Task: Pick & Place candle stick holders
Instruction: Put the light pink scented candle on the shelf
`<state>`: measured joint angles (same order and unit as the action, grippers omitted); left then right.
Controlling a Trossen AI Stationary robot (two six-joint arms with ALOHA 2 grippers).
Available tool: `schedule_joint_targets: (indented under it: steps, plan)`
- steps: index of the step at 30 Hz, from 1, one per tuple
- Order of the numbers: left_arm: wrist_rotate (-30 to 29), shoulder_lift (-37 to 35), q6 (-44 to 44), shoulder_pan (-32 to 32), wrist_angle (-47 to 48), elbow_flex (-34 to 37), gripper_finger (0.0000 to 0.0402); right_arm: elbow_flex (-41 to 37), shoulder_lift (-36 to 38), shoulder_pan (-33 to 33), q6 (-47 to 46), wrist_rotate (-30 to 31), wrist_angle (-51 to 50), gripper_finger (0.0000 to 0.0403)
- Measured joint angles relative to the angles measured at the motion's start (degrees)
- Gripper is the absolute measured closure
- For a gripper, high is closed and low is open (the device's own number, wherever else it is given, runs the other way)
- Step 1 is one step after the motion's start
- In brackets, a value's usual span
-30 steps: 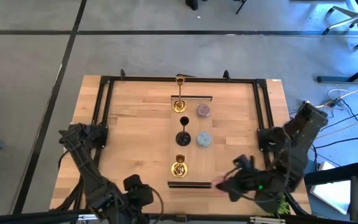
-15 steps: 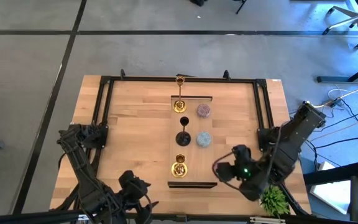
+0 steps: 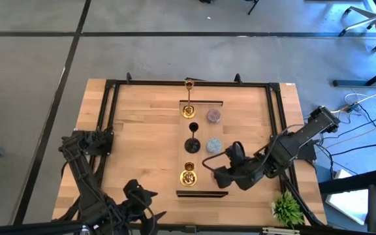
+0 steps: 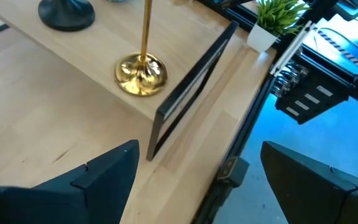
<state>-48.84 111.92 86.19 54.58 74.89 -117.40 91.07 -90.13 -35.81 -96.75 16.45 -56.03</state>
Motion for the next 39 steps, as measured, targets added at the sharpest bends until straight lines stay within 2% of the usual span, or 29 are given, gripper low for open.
schedule_joint_targets:
  steps: [7,10,12,15,19,21,23,26,30,34,39]
  plan:
    - [-1.2,0.0,3.6,2.3,0.3,0.0,0.0069,-3.7,0.7,-0.7,2.3,-2.5,0.3,0.0236]
    - [-1.2,0.0,4.8,3.1,0.3,0.0,0.0069,-7.3,3.1,-2.9,0.5,-3.3,0.4,0.0236]
    - [-1.2,0.0,5.6,3.7,0.5,0.0,0.0069,-9.4,5.8,-4.8,-1.1,-1.7,0.8,0.0236]
    - [-1.2,0.0,6.7,4.3,1.3,0.0,0.0069,-12.2,11.1,-8.1,-4.5,4.8,0.7,0.0236]
    - [-1.5,0.0,8.4,4.3,3.5,0.0,0.0069,-15.3,17.6,-13.4,-9.4,17.8,0.5,0.0236]
    - [-2.9,0.0,9.9,4.2,5.2,0.0,0.0069,-16.6,19.9,-15.4,-9.4,23.7,1.7,0.0236]
    - [-4.9,0.0,12.1,3.7,6.6,0.0,0.0069,-17.0,21.0,-16.2,-8.7,26.8,3.2,0.0236]
    - [-9.1,0.0,16.8,2.3,8.9,0.0,0.0069,-17.2,20.9,-16.3,-6.8,25.6,5.2,0.0236]
    - [-13.2,0.0,21.9,-0.4,10.3,0.1,0.0069,-17.4,19.8,-15.4,-3.8,18.7,8.2,0.0236]
    - [-14.5,0.0,22.1,-4.0,10.2,0.1,0.0069,-22.5,21.1,-13.8,-1.4,12.3,10.9,0.0236]
    - [-14.5,0.0,22.7,-8.2,9.6,0.1,0.0069,-33.4,23.9,-14.8,2.9,11.7,28.4,0.0236]
